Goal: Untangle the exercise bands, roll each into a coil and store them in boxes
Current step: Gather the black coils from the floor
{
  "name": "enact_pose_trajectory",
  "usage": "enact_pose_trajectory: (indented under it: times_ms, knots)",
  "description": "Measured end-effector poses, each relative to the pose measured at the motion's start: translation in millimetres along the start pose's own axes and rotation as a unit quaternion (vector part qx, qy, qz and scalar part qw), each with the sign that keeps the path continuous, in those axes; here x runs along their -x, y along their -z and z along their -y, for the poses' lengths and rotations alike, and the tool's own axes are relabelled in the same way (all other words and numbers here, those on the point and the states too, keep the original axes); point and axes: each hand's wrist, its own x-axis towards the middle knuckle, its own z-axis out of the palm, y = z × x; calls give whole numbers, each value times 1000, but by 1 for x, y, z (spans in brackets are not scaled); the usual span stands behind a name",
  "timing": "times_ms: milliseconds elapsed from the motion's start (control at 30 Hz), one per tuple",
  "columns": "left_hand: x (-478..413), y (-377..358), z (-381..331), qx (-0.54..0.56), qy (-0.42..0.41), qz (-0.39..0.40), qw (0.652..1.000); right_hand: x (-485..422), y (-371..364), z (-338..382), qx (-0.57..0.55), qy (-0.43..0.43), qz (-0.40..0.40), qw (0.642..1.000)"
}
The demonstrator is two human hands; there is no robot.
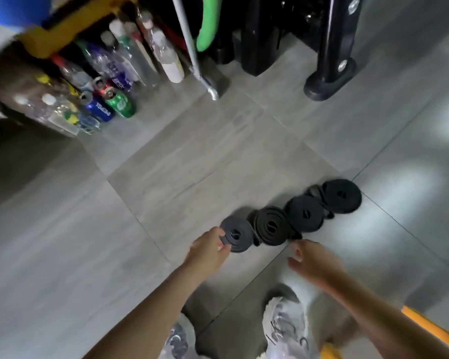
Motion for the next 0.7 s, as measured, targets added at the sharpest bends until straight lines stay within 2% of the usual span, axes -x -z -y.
enact_pose_trajectory:
  times_ms: [133, 267, 367, 433, 533, 700]
  knots:
    - [-69, -52, 40, 20, 39, -25, 999, -82, -46, 12, -4, 54, -44, 998]
    - [-116, -83, 68, 1, 59, -51, 997, -141, -76, 42, 146, 130, -157, 968]
    - [-136, -102, 76, 45, 93, -69, 992, -167, -87, 54, 199, 130, -152, 959]
    - [-142, -110, 75, 135, 99, -82, 983, -172, -95, 56, 177, 102, -147, 968]
    - [-137, -113, 78, 310, 121, -113, 936, -161, -109, 61, 121, 77, -182, 973]
    - [-120, -112, 89, 351, 98, -175, 915, -128, -119, 63, -12, 86, -241, 967]
